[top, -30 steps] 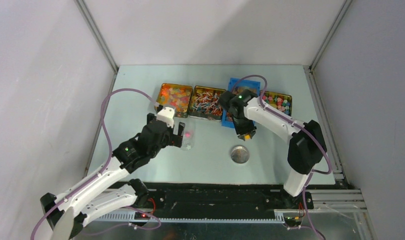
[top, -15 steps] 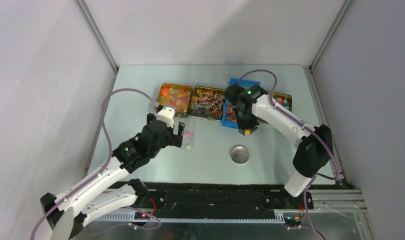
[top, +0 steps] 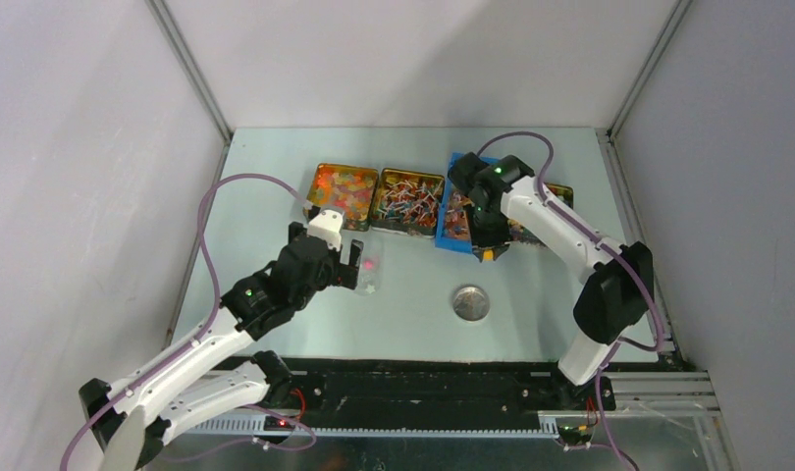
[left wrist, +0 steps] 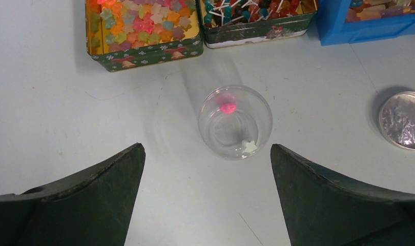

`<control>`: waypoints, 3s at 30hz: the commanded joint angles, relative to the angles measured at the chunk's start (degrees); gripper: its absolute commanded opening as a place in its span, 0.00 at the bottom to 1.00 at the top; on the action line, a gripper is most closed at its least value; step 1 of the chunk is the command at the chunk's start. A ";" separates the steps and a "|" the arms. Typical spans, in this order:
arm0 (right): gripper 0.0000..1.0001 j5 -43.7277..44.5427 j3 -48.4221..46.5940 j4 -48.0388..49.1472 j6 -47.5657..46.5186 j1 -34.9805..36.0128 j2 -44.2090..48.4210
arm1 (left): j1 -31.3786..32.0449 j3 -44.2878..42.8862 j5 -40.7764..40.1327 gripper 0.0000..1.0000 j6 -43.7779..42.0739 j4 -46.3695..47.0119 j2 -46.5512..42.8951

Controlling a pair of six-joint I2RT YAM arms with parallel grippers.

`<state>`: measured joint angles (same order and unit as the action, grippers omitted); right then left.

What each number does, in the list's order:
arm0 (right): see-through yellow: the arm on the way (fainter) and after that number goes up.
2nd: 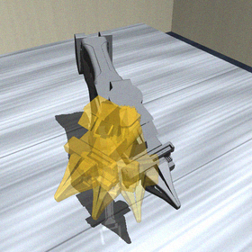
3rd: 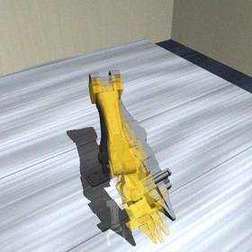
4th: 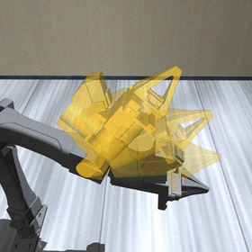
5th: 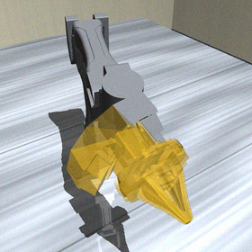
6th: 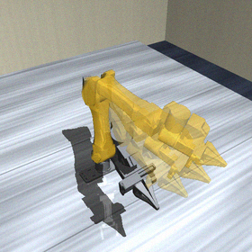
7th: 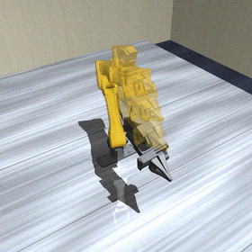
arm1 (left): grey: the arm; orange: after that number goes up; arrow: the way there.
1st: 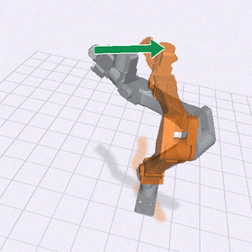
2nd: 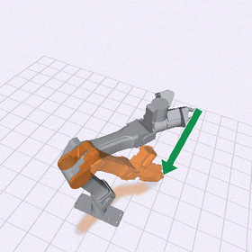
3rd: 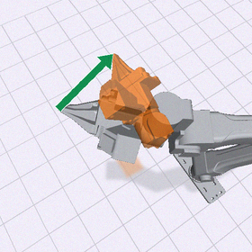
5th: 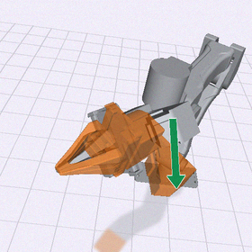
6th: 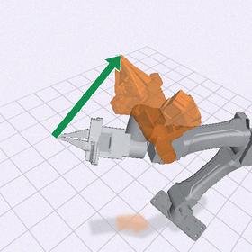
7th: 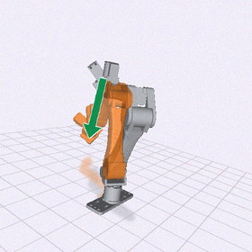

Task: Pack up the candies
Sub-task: Scoop the fake candies from the storage box.

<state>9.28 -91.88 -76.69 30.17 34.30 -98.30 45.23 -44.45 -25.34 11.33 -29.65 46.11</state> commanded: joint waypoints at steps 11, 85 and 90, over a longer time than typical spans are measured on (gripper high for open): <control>0.00 -6.07 -0.95 -2.85 -1.34 -0.44 -1.73 | 0.12 -0.10 -1.09 1.00 -1.14 1.95 -0.65; 0.00 -11.82 18.97 19.94 -13.89 -2.87 17.63 | -0.96 -1.30 3.40 1.00 -0.26 4.07 -1.91; 0.00 -13.46 20.44 18.97 -13.98 -0.11 22.13 | -1.11 -12.82 18.53 1.00 5.18 6.40 6.01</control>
<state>-1.45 -72.10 -56.90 17.61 32.34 -80.05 44.47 -47.37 -19.29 12.08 -28.16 46.83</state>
